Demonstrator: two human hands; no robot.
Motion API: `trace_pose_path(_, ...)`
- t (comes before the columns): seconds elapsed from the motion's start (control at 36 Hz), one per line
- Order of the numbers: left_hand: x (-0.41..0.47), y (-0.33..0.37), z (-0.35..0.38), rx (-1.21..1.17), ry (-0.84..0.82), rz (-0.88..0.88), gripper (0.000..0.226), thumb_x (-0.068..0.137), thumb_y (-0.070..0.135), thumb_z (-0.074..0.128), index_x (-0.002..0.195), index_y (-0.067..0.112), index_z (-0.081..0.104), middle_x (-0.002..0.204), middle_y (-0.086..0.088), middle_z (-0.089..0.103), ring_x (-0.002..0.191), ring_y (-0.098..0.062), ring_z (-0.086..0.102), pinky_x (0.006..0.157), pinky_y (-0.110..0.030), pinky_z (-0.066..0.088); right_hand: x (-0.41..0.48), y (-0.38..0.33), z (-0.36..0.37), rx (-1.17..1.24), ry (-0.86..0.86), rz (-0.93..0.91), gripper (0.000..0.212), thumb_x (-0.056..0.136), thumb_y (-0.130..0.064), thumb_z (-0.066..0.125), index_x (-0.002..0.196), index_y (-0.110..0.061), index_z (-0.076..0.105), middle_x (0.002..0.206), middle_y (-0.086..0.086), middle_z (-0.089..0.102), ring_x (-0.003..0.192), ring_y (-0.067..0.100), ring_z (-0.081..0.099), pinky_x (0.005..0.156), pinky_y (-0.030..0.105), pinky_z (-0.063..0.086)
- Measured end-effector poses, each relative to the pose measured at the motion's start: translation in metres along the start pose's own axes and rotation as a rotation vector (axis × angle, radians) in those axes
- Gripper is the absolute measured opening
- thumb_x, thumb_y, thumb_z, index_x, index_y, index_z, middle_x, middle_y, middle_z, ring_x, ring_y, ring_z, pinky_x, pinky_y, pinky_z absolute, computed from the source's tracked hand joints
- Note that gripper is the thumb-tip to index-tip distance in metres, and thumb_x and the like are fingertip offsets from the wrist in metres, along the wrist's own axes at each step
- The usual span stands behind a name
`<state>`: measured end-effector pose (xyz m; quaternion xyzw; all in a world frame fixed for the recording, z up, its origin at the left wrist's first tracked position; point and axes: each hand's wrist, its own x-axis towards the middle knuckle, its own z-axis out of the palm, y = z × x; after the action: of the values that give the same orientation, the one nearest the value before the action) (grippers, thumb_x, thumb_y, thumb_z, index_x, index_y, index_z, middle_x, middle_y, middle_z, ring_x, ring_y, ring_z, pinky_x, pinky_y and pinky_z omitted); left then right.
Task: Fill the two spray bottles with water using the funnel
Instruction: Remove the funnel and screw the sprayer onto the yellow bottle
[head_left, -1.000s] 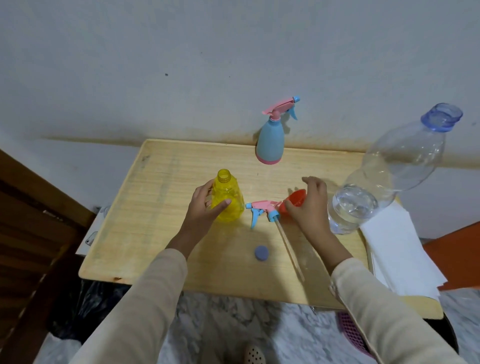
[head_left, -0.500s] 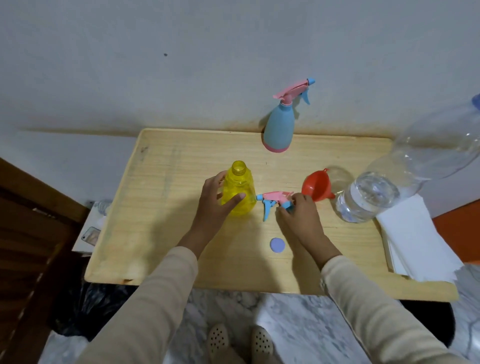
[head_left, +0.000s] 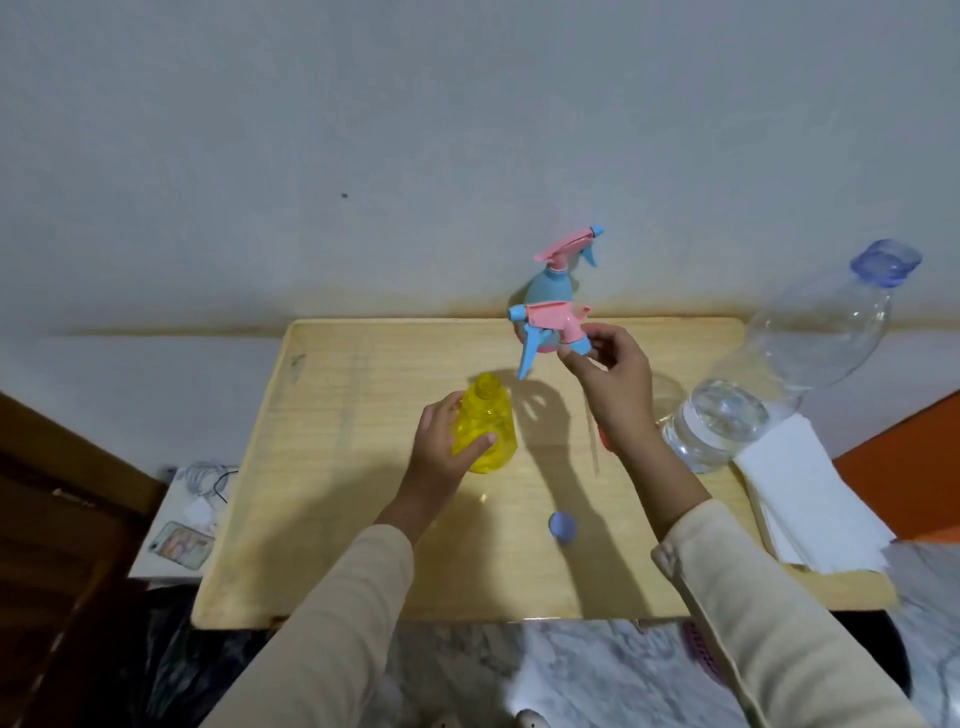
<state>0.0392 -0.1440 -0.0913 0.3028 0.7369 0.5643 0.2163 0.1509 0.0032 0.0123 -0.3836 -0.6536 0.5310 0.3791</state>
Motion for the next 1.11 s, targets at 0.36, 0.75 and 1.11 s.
trace_pose_path(0.36, 0.005, -0.001, -0.001, 0.0, -0.025, -0.017, 0.061, 0.078, 0.015, 0.077, 0.131, 0.017, 0.048, 0.12, 0.003, 0.042, 0.116, -0.014, 0.048, 0.095, -0.032, 0.046, -0.011, -0.089, 0.03, 0.215, -0.06, -0.321, 0.032, 0.083, -0.008, 0.065, 0.113, 0.0, 0.06, 0.111, 0.016, 0.064, 0.108, 0.028, 0.058, 0.09, 0.023, 0.049)
trace_pose_path(0.75, 0.007, -0.006, 0.001, 0.023, -0.011, -0.007, 0.063, 0.077, 0.013, 0.078, 0.132, 0.018, 0.047, 0.12, 0.005, 0.042, 0.118, -0.015, 0.049, 0.094, -0.029, 0.045, -0.013, -0.073, 0.049, 0.254, -0.129, -0.299, 0.036, 0.081, -0.012, 0.063, 0.112, 0.005, 0.058, 0.11, 0.021, 0.062, 0.107, 0.033, 0.057, 0.086, 0.02, 0.048)
trace_pose_path(1.11, -0.001, -0.014, 0.012, 0.028, 0.129, 0.056, 0.065, 0.063, 0.051, 0.068, 0.122, 0.032, 0.052, 0.113, 0.011, 0.05, 0.111, -0.016, 0.053, 0.093, -0.046, 0.048, -0.029, 0.02, 0.05, 0.018, -0.273, -0.045, 0.028, 0.078, -0.003, 0.072, 0.1, -0.016, 0.059, 0.095, 0.002, 0.065, 0.091, 0.01, 0.061, 0.084, 0.028, 0.051)
